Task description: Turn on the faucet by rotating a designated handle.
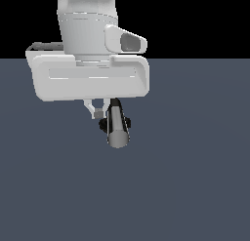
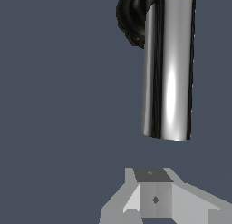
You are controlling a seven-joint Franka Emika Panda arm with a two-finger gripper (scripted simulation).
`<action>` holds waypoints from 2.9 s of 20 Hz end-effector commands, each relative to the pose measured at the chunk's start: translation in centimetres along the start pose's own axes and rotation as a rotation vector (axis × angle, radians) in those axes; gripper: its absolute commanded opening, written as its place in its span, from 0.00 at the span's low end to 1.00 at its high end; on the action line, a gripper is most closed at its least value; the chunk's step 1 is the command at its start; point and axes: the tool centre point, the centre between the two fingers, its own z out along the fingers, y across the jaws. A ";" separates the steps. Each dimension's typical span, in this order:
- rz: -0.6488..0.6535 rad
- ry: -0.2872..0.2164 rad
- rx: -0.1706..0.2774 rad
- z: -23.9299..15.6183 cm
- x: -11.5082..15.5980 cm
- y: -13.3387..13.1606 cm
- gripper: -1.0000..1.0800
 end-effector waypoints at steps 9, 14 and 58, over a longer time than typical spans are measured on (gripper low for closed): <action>-0.033 -0.007 0.000 5.6 1.7 -0.9 0.00; -0.041 -0.009 -0.001 6.9 2.2 -1.1 0.00; -0.045 -0.010 -0.003 7.5 4.4 15.9 0.00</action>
